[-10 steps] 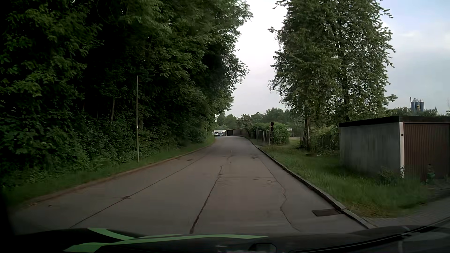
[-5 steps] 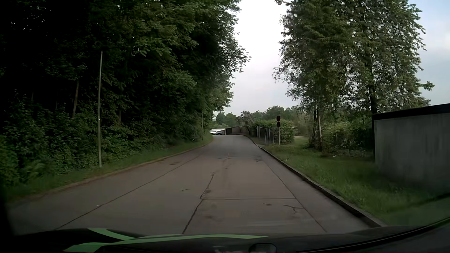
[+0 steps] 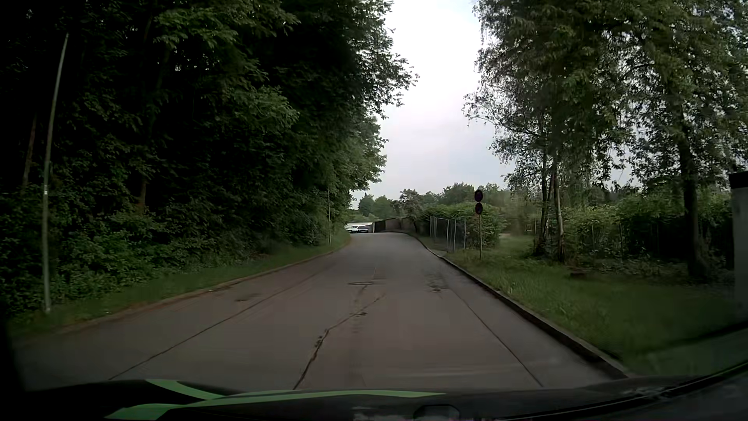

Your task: Follow the waypoints while adhering to traffic rules and regulations

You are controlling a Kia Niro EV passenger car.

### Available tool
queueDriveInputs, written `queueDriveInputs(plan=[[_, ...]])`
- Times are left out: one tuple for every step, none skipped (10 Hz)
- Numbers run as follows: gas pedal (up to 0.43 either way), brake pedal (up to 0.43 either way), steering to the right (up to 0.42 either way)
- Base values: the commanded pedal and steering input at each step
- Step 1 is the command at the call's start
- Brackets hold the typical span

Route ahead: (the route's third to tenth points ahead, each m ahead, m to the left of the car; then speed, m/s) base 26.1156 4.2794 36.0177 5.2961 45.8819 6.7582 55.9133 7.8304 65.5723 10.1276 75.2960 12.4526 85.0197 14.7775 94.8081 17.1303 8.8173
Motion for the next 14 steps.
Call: queueDriveInputs(plan=[[0.047, 0.0, -0.003], [0.047, 0.0, -0.004], [0.047, 0.0, -0.004], [0.047, 0.0, -0.004], [0.047, 0.0, -0.004], [0.047, 0.0, -0.004], [0.047, 0.0, -0.004], [0.047, 0.0, -0.004], [0.047, 0.0, -0.004], [0.047, 0.0, -0.004], [0.047, 0.0, -0.004], [0.047, 0.0, -0.004], [0.047, 0.0, -0.004], [0.047, 0.0, -0.004]])
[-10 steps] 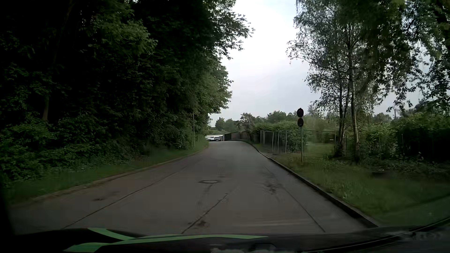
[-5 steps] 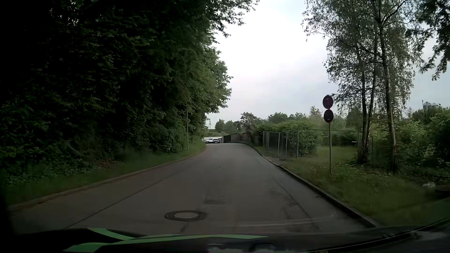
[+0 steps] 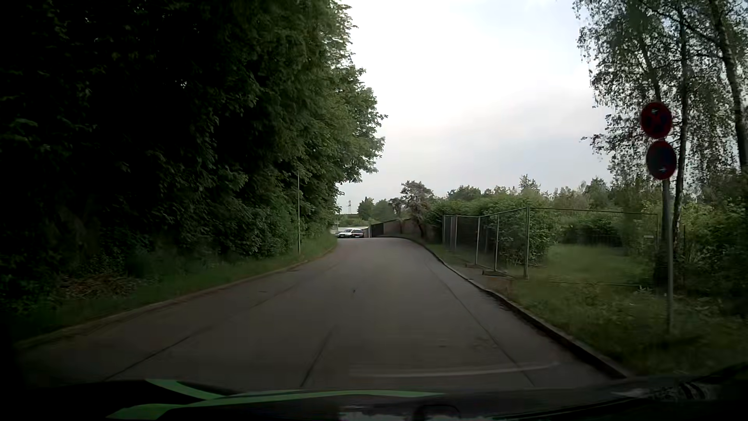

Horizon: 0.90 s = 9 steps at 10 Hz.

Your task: Follow the waypoints while adhering to traffic rules and regulations

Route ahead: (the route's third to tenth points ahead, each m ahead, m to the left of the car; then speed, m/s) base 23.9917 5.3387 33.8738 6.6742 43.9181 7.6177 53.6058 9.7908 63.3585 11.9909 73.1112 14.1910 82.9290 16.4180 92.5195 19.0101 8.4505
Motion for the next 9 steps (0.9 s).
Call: queueDriveInputs(plan=[[0.047, 0.0, -0.006], [0.047, 0.0, -0.009], [0.047, 0.0, -0.01], [0.047, 0.0, -0.01], [0.047, 0.0, -0.009], [0.047, 0.0, -0.008], [0.059, 0.0, -0.005], [0.059, 0.0, -0.002], [0.059, 0.0, -0.001]])
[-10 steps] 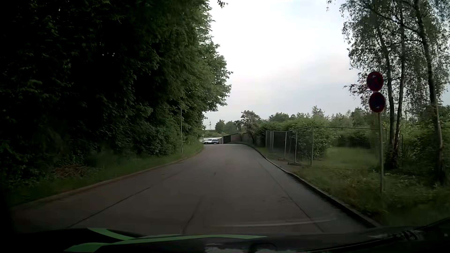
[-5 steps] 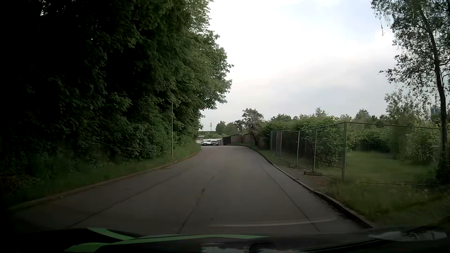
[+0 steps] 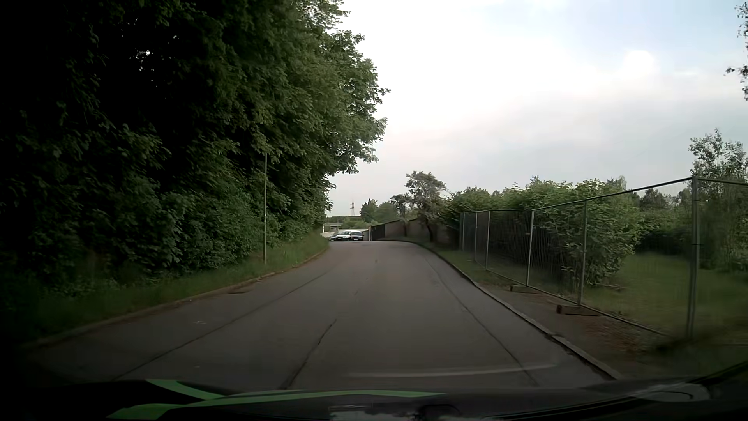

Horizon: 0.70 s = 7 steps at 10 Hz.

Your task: Follow the waypoints while adhering to traffic rules and regulations

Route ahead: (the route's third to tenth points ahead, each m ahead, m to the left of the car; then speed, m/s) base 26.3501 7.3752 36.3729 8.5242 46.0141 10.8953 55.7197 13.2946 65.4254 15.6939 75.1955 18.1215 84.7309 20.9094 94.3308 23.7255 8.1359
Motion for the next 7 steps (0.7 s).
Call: queueDriveInputs(plan=[[0.059, 0.0, 0.0], [0.059, 0.0, 0.0], [0.059, 0.0, 0.001], [0.059, 0.0, 0.003], [0.059, 0.0, 0.003], [0.059, 0.0, 0.004], [0.059, 0.0, 0.004]])
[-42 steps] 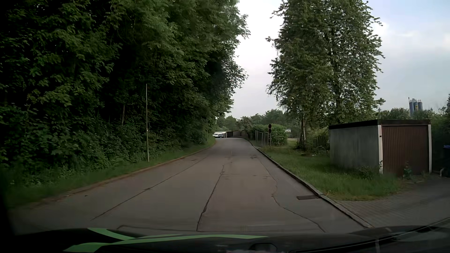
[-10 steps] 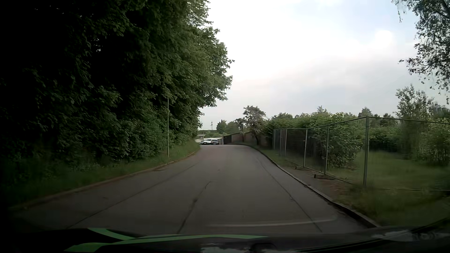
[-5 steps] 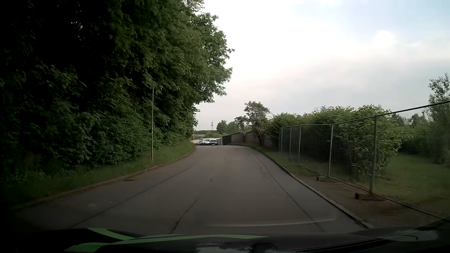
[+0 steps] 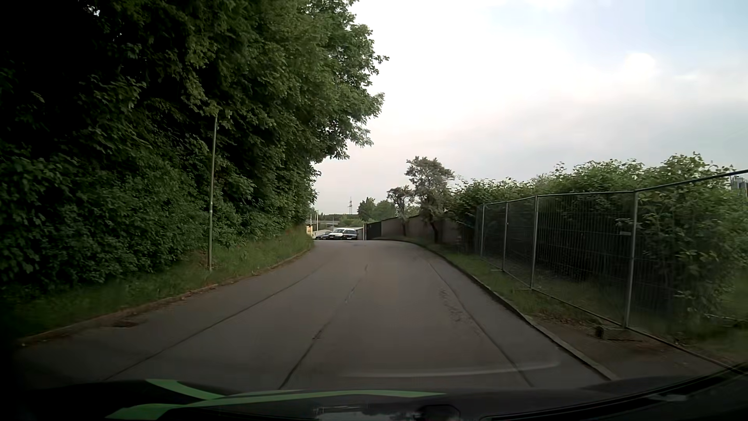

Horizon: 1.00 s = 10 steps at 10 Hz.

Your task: Follow the waypoints while adhering to traffic rules and regulations

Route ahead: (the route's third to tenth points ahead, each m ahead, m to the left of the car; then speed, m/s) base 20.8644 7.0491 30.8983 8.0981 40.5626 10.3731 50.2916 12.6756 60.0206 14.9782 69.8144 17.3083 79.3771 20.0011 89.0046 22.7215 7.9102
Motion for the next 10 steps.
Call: queueDriveInputs(plan=[[0.059, 0.0, 0.004], [0.059, 0.0, 0.002], [0.059, 0.0, 0.001], [0.059, 0.0, 0.0], [0.059, 0.0, 0.0], [0.059, 0.0, -0.001], [0.059, 0.0, -0.003], [0.059, 0.0, -0.005], [0.059, 0.0, -0.008], [0.059, 0.0, -0.01]])
